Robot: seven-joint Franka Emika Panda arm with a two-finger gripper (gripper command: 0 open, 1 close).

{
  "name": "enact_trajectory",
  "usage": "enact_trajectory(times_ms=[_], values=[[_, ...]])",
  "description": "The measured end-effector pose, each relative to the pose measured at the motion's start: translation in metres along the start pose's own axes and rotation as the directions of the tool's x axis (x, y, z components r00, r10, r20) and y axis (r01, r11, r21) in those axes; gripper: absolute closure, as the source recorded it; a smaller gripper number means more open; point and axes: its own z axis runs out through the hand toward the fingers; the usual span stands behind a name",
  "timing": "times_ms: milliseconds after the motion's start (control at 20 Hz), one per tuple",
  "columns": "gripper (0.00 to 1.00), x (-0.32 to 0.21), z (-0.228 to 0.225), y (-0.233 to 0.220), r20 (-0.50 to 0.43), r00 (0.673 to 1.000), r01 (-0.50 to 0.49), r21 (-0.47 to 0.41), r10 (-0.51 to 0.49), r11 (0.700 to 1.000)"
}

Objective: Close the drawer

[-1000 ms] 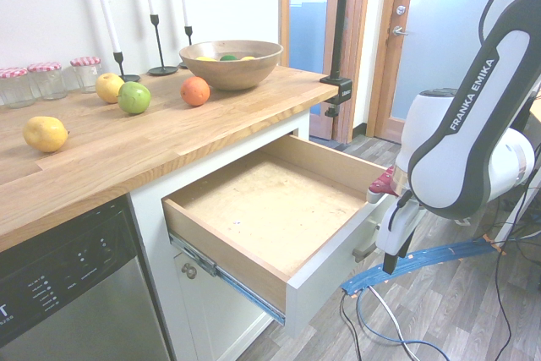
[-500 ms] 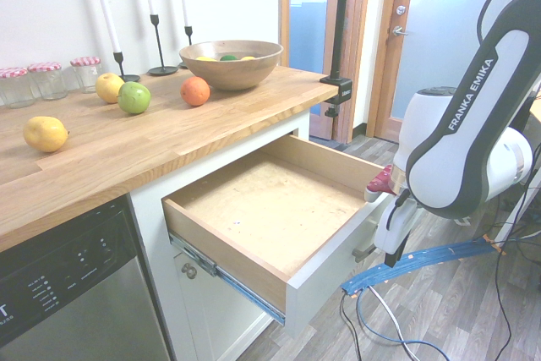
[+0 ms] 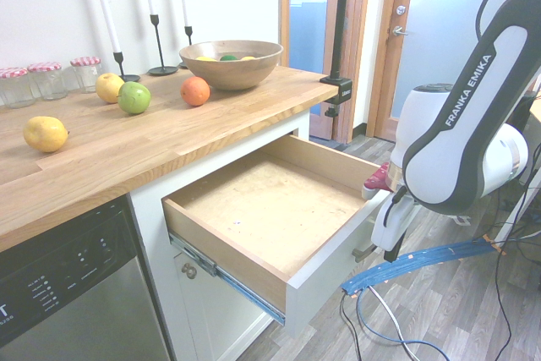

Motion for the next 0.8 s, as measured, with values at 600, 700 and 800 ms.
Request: enact_trajectory(times_ms=[600,700,800], values=[[1.00,0.008,0.004,-0.019,-0.029,1.000,-0.008,0.069,0.010,0.998],[1.00,0.013,0.007,-0.024,-0.032,0.999,-0.009,0.072,0.011,0.997],[1.00,0.019,0.009,-0.029,-0.035,0.999,-0.009,0.077,0.012,0.997]])
